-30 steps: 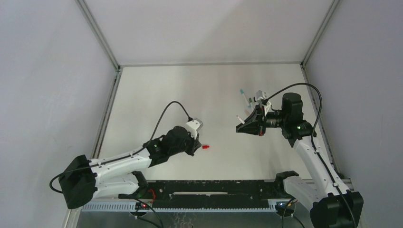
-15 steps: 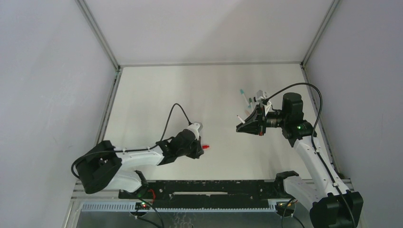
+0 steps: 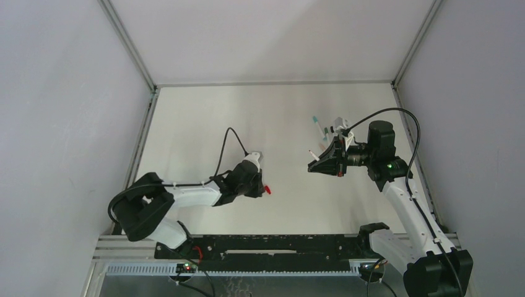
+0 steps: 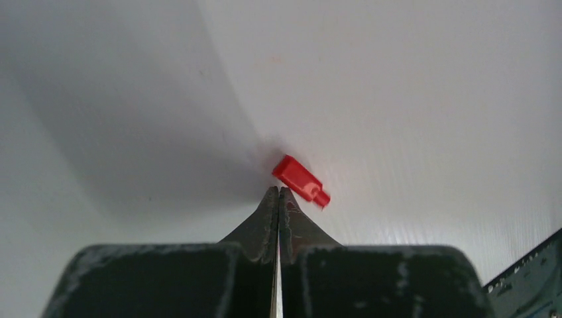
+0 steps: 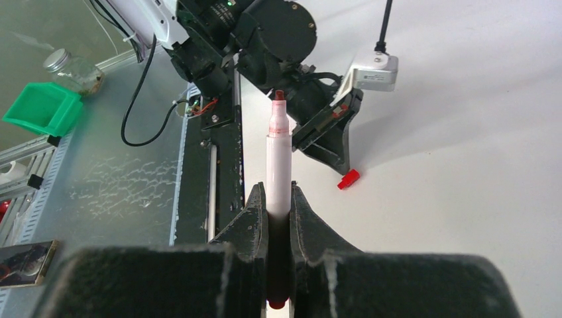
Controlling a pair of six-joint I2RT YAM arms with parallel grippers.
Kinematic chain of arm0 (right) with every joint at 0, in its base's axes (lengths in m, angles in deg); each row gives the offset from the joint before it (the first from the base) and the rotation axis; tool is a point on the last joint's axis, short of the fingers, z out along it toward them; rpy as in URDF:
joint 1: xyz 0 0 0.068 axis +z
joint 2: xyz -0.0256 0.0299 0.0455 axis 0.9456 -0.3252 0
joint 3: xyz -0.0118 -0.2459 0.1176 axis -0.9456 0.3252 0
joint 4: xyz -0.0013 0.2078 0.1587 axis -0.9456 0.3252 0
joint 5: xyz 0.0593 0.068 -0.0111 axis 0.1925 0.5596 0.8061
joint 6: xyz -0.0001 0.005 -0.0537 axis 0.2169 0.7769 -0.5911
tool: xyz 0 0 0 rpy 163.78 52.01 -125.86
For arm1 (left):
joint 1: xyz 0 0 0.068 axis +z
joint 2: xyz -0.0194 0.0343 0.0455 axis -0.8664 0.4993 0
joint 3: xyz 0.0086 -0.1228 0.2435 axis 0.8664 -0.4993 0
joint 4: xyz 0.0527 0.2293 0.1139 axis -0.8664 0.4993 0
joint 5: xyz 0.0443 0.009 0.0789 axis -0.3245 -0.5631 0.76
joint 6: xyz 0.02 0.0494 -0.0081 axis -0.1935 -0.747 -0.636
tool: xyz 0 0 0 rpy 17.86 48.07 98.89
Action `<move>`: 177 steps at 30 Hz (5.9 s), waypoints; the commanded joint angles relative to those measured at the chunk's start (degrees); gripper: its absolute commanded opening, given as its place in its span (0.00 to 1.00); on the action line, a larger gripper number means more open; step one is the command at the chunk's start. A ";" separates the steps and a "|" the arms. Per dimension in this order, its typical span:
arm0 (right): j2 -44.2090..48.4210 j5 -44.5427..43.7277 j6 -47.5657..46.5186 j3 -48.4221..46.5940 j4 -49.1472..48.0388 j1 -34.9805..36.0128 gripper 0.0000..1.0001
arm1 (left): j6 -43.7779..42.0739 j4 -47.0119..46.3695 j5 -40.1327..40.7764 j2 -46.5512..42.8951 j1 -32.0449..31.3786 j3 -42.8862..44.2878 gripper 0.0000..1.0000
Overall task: Insert the pens into the pen caps
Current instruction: Insert the pen cap onto the pen.
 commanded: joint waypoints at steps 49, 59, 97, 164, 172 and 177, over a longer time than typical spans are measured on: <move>0.23 0.99 -2.35 -2.14 0.38 -0.89 0.00 | -5.26 5.59 8.79 -31.00 -0.50 -2.17 0.95; 0.02 0.94 -2.44 -2.14 0.41 -0.89 0.00 | -7.27 19.01 17.75 -12.66 -8.07 11.12 0.94; 0.10 1.12 -2.44 -2.14 0.38 -0.89 0.00 | -16.11 37.82 3.32 20.67 -5.07 36.72 0.33; 0.14 -9.16 11.70 0.15 -10.96 6.84 0.00 | 7.87 -75.81 19.96 -0.50 -14.47 7.65 0.00; 0.28 -9.80 11.84 0.15 -10.96 6.84 0.00 | 8.48 -75.83 19.55 0.11 -14.73 7.97 0.00; 0.33 -9.89 11.84 0.15 -11.07 6.84 0.00 | 8.78 -75.87 19.28 0.56 -14.82 8.38 0.00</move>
